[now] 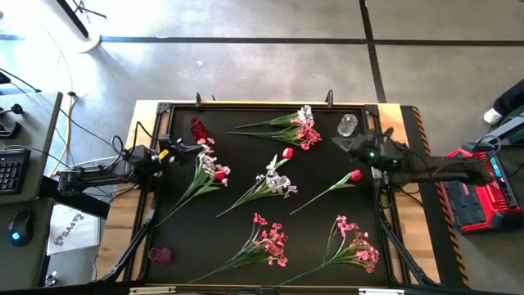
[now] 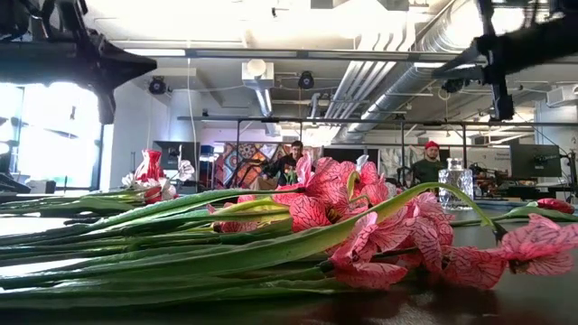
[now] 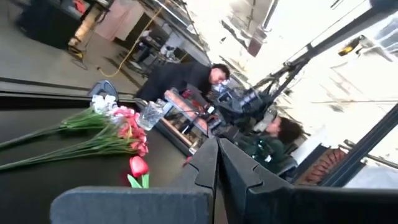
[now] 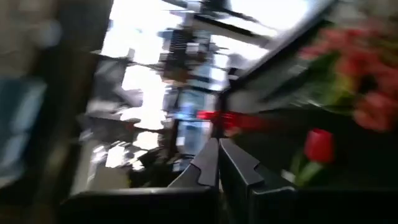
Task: Sort flowers into vase by color
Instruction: Put the right red tulip into the transparent vase
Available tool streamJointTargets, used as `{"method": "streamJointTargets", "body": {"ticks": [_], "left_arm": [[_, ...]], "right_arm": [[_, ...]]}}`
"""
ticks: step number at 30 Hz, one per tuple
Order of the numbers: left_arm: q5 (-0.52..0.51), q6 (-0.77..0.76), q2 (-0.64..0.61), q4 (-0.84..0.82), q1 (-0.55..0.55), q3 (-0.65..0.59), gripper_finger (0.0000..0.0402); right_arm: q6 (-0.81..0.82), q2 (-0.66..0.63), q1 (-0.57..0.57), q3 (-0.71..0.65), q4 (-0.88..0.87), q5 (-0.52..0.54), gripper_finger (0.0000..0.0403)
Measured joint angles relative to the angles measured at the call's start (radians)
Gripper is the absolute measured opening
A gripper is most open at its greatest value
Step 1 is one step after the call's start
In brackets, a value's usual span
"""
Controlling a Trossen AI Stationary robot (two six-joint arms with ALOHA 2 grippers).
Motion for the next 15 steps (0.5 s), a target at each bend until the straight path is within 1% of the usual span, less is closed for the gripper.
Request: {"method": "streamJointTargets", "body": {"ticks": [2, 4, 7, 10, 13, 15], "left_arm": [[0.006, 0.0, 0.026, -0.001, 0.0, 0.015, 0.0], [-0.001, 0.0, 0.063, -0.002, 0.0, 0.043, 0.0], [-0.01, 0.036, 0.141, 0.003, 0.0, 0.102, 0.0], [-0.006, 0.1, 0.235, -0.014, 0.0, 0.158, 0.0], [-0.005, 0.139, 0.332, -0.055, 0.0, 0.199, 0.0], [0.003, 0.155, 0.387, -0.063, 0.0, 0.209, 0.0001]], "right_arm": [[0.199, 0.102, 0.0, 0.111, -0.206, -0.01, 0.0], [0.352, 0.206, 0.0, 0.226, -0.409, -0.081, 0.0], [0.424, 0.365, 0.0, 0.393, -0.687, -0.215, 0.0], [0.46, 0.51, 0.0, 0.541, -0.933, -0.302, 0.0], [0.484, 0.638, 0.0, 0.639, -1.1, -0.39, 0.0], [0.507, 0.712, 0.001, 0.665, -1.142, -0.462, 0.0]]}}
